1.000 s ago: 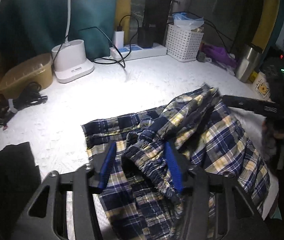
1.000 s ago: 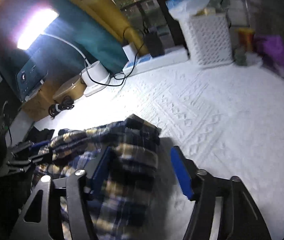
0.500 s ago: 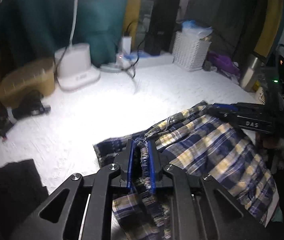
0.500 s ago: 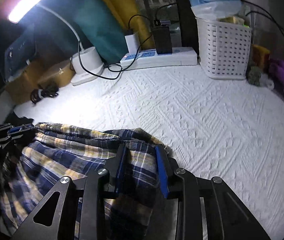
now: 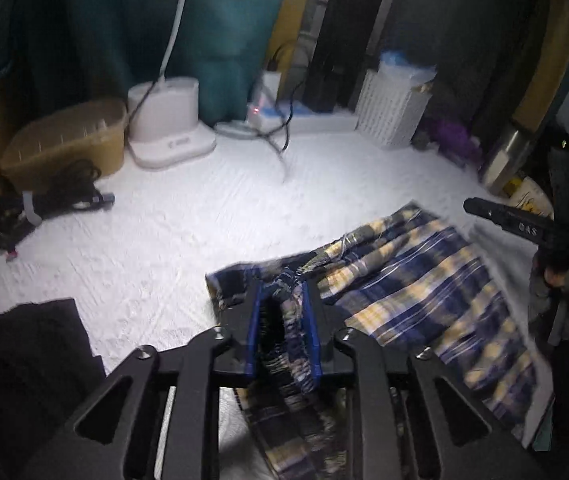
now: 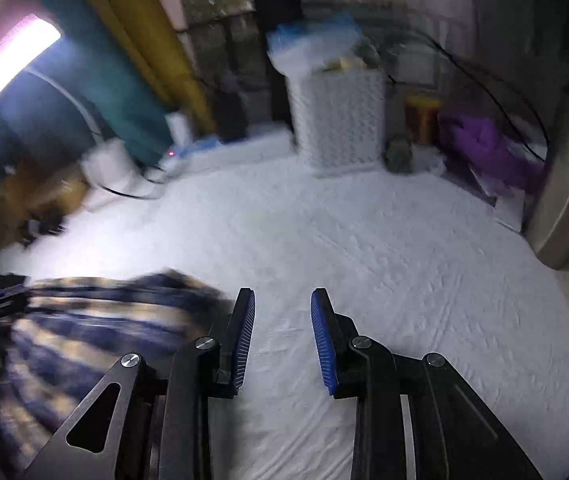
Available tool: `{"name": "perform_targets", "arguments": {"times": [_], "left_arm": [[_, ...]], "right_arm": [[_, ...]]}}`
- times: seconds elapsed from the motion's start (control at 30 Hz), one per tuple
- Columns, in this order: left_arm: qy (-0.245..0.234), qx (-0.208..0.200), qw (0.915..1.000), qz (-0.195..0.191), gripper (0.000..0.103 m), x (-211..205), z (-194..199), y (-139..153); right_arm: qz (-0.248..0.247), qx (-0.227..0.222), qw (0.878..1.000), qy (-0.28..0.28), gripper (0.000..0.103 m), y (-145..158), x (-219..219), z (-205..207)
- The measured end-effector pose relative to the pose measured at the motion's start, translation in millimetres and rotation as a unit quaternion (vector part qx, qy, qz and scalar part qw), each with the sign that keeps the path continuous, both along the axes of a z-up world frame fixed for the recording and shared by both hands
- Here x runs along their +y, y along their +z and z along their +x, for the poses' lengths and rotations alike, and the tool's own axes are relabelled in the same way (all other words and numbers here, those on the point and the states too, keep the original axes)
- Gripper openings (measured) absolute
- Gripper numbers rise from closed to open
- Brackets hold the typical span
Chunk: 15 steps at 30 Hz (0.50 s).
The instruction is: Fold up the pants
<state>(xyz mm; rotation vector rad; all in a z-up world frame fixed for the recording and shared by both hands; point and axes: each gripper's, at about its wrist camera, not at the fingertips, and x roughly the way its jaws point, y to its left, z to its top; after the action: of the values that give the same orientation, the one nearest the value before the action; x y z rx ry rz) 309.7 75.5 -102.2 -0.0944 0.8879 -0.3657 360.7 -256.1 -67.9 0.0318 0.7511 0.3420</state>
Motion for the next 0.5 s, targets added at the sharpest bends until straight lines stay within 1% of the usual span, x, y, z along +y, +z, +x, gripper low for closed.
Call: {"name": "perform_targets", "arguments": {"times": [0.07, 0.13, 0.23, 0.27, 0.3, 0.33, 0.37, 0.4, 0.43, 0.5], "left_arm": [[-0.003, -0.009, 0.9999, -0.004, 0.026, -1.6, -3.7, 7.1], [-0.009, -0.011, 0.9999, -0.002, 0.026, -4.6, -6.0, 6.6], [-0.003, 0.019, 0.9995, 0.026, 0.026, -7.2, -0.3, -14.2], [0.003, 0.034, 0.999, 0.028, 0.03, -5.7, 4.5, -24.6], [0.012, 0.048, 0.9984, 0.027, 0.03, -2.3, 8.7, -34.0], [0.015, 0.053, 0.9982, 0.021, 0.03, 0.5, 10.6, -38.1], [0.016, 0.05, 0.9985, 0.017, 0.031, 1.9, 11.2, -38.3], [0.015, 0.045, 0.9986, 0.023, 0.031, 0.6, 11.0, -36.2], [0.013, 0.035, 0.9987, 0.034, 0.031, -1.8, 10.8, -32.1], [0.013, 0.027, 0.9988, 0.039, 0.031, -3.0, 10.7, -25.0]], "right_arm": [[0.006, 0.008, 0.999, 0.035, 0.031, 2.8, 12.6, -9.0], [-0.007, 0.017, 0.998, 0.059, 0.031, -5.0, 29.9, -12.9], [-0.039, 0.043, 0.996, 0.072, 0.031, -28.0, 50.3, -6.7], [-0.053, 0.05, 0.995, 0.072, 0.034, -38.1, 52.1, -6.0], [-0.055, 0.037, 0.995, 0.073, 0.036, -40.4, 52.0, -8.1], [-0.062, 0.034, 0.995, 0.071, 0.037, -41.3, 51.1, -9.8], [-0.077, 0.031, 0.994, 0.068, 0.043, -42.0, 51.2, -12.3], [-0.091, 0.029, 0.993, 0.066, 0.046, -42.6, 50.5, -14.0], [-0.097, 0.028, 0.993, 0.063, 0.047, -43.7, 48.4, -15.1], [-0.092, 0.031, 0.994, 0.055, 0.051, -43.3, 38.9, -17.0]]}}
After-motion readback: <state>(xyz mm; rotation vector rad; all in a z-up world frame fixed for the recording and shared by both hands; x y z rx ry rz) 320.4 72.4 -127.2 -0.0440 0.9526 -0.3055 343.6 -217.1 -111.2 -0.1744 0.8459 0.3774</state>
